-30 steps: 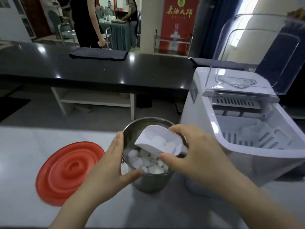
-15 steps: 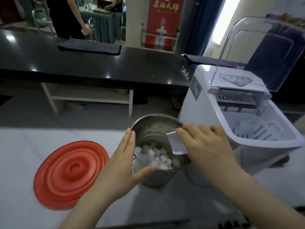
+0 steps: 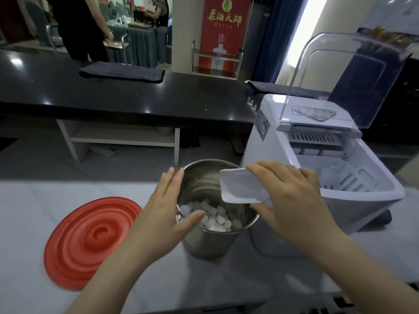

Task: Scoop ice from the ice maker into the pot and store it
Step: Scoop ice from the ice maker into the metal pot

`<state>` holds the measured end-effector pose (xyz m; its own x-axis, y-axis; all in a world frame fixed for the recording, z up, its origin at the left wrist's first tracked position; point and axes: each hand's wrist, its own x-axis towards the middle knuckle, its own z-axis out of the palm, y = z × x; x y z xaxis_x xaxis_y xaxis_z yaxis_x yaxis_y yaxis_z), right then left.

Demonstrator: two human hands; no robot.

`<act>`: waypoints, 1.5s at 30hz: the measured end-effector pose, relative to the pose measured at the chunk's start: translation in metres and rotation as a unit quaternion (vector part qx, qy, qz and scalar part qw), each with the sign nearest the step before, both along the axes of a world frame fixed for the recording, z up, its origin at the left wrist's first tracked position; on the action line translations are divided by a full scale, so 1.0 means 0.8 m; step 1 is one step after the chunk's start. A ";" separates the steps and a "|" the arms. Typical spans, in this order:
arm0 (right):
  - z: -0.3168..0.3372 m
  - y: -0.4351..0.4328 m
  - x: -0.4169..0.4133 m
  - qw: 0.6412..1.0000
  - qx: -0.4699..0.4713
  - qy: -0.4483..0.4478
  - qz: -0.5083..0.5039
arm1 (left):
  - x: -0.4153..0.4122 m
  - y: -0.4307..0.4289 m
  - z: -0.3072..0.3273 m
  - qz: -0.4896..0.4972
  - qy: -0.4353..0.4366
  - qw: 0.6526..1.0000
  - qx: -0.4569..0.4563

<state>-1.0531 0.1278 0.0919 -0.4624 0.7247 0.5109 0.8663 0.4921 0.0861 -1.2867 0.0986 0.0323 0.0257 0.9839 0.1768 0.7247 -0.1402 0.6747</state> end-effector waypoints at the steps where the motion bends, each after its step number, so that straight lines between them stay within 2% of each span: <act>1: 0.004 0.000 0.005 1.000 -0.003 0.028 0.007 | 0.003 0.001 0.006 -0.001 -0.005 1.000 0.011; 9: 0.046 0.015 0.071 0.977 -0.066 0.203 0.019 | 0.056 0.015 0.059 0.003 -0.056 0.995 0.084; 12: 0.056 0.026 0.112 0.968 -0.083 0.239 0.003 | 0.093 0.029 0.071 0.006 -0.067 0.994 0.088; 17: 0.070 0.059 0.188 0.963 -0.127 0.236 -0.004 | 0.155 0.054 0.076 0.004 -0.098 0.991 0.093; 22: 0.069 0.096 0.244 0.968 -0.165 0.190 0.008 | 0.211 0.079 0.073 0.011 -0.108 0.991 0.079; 29: 0.070 0.120 0.278 0.947 -0.257 0.190 0.036 | 0.258 0.102 0.074 0.025 -0.115 0.990 0.072; 35: 0.073 0.119 0.263 0.931 -0.291 0.204 0.084 | 0.257 0.097 0.068 0.039 -0.174 0.982 0.068; 45: 0.059 0.085 0.168 0.927 -0.260 0.198 0.185 | 0.172 0.047 0.046 0.153 -0.077 0.982 0.074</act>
<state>-0.9187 0.1958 0.1393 -0.5789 0.7499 0.3202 0.5428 0.6474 -0.5350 -1.1488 0.1362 0.0693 -0.3063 0.9041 0.2979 0.6391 -0.0367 0.7682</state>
